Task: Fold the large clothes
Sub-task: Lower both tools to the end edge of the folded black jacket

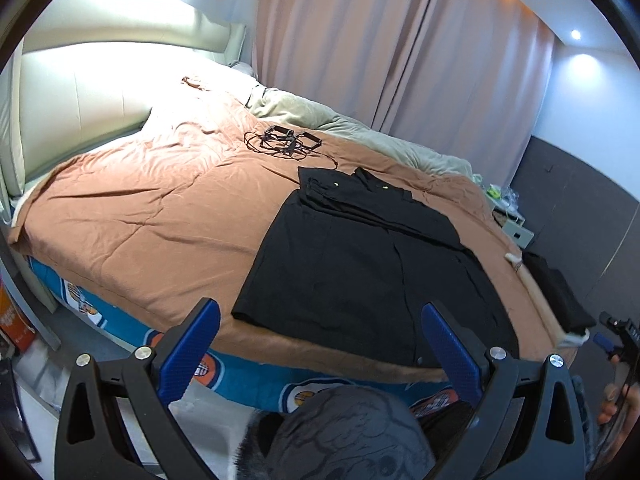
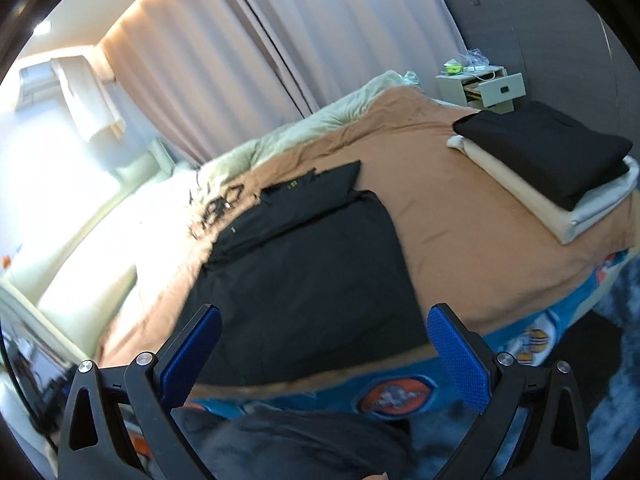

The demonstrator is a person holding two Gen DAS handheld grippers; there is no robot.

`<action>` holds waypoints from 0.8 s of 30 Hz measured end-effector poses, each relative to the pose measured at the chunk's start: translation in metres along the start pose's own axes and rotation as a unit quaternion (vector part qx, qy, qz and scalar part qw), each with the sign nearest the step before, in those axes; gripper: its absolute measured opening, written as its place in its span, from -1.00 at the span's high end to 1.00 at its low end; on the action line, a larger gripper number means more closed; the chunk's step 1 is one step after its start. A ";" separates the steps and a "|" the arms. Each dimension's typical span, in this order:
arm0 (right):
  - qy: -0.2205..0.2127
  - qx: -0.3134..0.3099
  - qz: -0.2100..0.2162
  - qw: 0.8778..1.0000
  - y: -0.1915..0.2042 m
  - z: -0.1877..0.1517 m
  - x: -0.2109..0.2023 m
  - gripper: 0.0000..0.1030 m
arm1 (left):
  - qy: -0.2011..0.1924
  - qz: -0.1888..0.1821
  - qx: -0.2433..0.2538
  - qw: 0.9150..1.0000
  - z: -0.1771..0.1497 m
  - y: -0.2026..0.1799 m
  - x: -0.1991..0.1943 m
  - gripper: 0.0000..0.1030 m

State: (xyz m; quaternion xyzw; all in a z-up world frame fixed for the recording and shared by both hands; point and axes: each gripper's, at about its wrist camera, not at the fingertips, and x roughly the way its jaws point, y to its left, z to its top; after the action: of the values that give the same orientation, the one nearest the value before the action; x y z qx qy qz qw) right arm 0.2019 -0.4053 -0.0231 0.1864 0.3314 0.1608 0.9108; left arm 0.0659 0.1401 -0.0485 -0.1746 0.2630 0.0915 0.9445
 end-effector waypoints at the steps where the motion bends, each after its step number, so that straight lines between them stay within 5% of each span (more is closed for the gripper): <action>1: 0.002 -0.006 -0.004 1.000 0.000 -0.002 -0.002 -1.00 | 0.000 0.003 0.002 1.000 -0.002 0.001 0.001 -0.99; 13: 0.040 -0.018 -0.030 0.999 -0.033 -0.015 0.042 -1.00 | 0.027 0.019 -0.029 0.999 -0.018 0.033 0.051 -0.98; 17: 0.048 -0.002 -0.023 0.999 -0.046 -0.017 0.063 -0.98 | 0.053 0.025 -0.036 0.998 -0.021 0.040 0.082 -0.71; 24: 0.083 0.025 -0.017 0.996 -0.076 -0.021 0.115 -0.47 | 0.102 0.027 -0.089 0.990 -0.019 0.073 0.146 -0.38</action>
State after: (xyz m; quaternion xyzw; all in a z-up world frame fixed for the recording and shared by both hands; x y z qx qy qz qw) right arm 0.2847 -0.4189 -0.1346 0.1900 0.4126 0.1516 0.8779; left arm 0.1616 0.2121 -0.1611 -0.2590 0.3539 0.1219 0.8904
